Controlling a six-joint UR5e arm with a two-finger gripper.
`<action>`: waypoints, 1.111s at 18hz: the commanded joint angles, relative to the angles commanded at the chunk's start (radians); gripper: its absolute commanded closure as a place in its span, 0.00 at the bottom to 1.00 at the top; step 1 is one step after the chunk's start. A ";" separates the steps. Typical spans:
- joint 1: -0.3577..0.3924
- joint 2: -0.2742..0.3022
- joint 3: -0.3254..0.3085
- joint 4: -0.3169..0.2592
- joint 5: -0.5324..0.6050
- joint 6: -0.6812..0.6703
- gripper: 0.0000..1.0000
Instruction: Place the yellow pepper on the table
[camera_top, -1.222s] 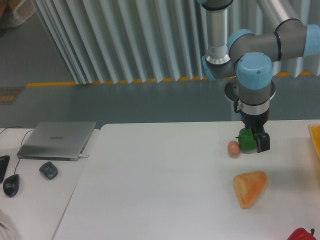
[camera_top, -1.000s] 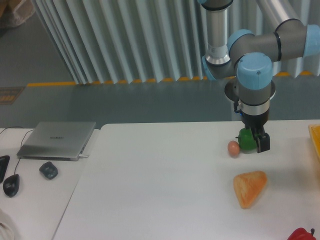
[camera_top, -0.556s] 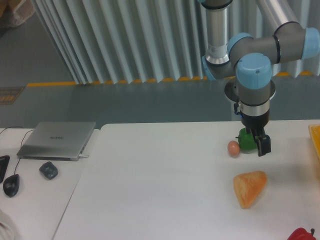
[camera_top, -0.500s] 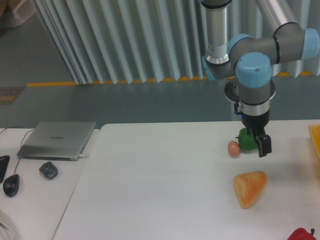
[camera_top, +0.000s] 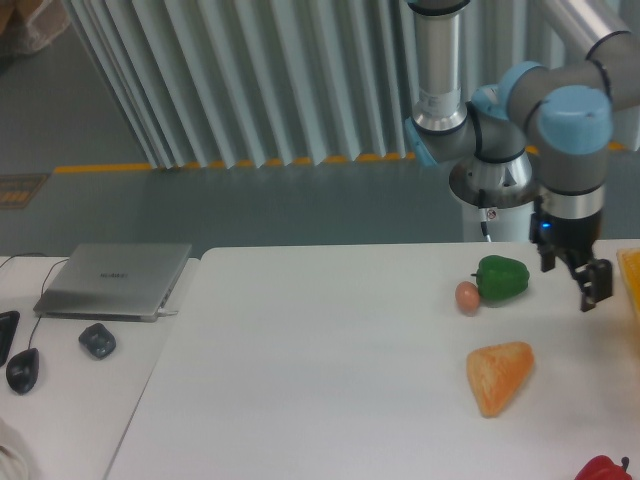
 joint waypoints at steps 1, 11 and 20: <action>0.008 -0.003 0.003 0.000 0.000 0.009 0.00; 0.189 -0.005 -0.008 0.006 0.006 0.316 0.00; 0.275 -0.005 -0.011 0.009 0.008 0.446 0.00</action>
